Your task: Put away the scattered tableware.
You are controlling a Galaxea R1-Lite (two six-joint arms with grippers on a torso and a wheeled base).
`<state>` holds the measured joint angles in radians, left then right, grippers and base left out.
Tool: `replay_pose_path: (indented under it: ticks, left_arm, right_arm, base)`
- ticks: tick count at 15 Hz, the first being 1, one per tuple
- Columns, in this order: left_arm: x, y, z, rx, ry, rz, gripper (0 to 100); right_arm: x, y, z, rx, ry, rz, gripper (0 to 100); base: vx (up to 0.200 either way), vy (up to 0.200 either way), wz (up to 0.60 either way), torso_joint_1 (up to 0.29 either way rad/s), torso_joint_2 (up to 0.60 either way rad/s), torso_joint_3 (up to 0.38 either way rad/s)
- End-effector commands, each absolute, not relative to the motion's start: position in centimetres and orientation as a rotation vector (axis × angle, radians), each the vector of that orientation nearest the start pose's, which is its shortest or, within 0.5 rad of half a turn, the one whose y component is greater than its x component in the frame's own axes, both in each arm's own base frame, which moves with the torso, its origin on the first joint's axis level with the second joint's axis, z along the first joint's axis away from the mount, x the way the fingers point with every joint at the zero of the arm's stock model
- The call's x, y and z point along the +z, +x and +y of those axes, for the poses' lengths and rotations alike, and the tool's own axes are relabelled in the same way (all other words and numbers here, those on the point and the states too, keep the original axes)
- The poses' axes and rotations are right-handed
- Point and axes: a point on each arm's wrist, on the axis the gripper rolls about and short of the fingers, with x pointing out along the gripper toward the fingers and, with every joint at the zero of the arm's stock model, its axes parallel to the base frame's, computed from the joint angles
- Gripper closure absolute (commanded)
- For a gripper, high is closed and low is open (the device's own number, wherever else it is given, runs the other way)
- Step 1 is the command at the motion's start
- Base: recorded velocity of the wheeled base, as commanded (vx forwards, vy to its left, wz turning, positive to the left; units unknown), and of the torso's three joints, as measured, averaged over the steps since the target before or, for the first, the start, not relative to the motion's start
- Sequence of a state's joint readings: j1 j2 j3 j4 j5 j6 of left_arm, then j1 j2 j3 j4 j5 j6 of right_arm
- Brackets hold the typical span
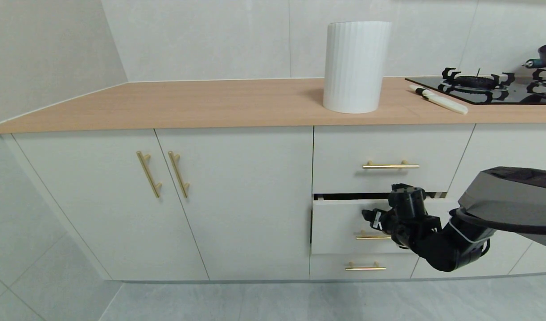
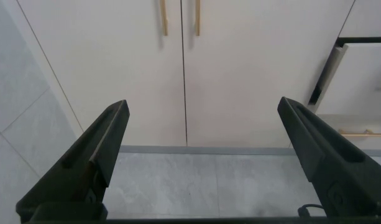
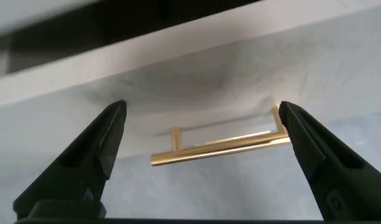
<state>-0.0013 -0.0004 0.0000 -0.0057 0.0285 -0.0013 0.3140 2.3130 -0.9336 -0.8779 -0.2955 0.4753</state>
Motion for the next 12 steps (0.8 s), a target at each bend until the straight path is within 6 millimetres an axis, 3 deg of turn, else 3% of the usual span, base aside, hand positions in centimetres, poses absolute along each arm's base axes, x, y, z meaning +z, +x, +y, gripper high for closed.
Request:
replay_pose_path:
  ticks: [1,5,12]
  left_arm:
    - [7.6,-2.3,0.1,0.028,-0.002,-0.006,0]
    - [7.6,-2.3,0.1,0.028,-0.002,-0.006,0]
    - [7.6,-2.3,0.1,0.028,-0.002,-0.006,0]
  right_arm:
    - [1.3,39.4,11.4,-0.112,0.342,0.447,0]
    - [0.8,40.9,10.9,-0.178,0.358,0.407,0]
    - [1.3,41.6,10.6,-0.184,0.389,0.378,0]
  base:
    - [0.0,0.0,0.0,0.0,0.0,0.0]
    - [0.0,0.0,0.0,0.0,0.0,0.0]
    - [0.0,0.0,0.0,0.0,0.0,0.0]
